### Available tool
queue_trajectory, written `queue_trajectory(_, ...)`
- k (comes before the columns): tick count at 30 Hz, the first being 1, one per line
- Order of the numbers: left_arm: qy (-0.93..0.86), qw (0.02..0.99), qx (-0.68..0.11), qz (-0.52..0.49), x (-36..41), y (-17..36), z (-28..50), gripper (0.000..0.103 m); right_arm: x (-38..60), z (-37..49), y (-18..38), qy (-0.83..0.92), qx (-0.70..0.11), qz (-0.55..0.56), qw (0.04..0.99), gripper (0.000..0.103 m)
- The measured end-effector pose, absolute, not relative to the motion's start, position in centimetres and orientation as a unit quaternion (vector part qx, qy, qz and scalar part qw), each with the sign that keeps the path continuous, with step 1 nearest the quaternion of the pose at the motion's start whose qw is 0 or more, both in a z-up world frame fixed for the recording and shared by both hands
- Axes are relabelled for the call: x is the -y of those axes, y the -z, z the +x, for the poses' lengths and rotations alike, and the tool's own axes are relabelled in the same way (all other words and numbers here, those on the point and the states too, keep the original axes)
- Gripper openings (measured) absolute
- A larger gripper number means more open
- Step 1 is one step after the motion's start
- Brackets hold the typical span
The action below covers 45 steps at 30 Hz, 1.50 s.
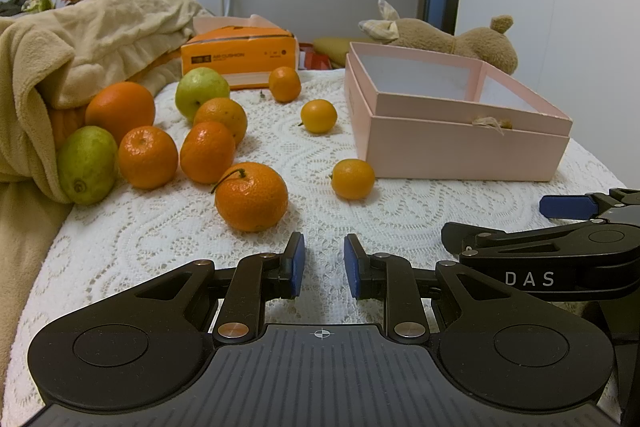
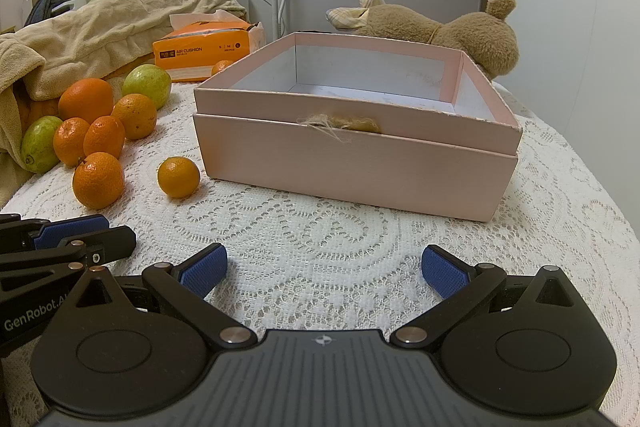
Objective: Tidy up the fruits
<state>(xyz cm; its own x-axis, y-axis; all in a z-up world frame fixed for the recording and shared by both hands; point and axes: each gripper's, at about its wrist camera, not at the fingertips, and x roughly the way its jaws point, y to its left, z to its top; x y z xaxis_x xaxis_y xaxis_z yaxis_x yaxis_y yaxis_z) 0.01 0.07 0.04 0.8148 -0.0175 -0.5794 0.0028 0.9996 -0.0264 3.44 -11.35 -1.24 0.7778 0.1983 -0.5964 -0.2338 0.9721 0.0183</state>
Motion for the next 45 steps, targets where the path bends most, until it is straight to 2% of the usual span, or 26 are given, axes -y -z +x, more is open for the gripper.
queue_trajectory(45,0.009,0.953,-0.303,-0.023,-0.36,-0.06,-0.09,0.026,11.25,3.40,1.24,-0.114,-0.313,-0.029,0.942,0.103)
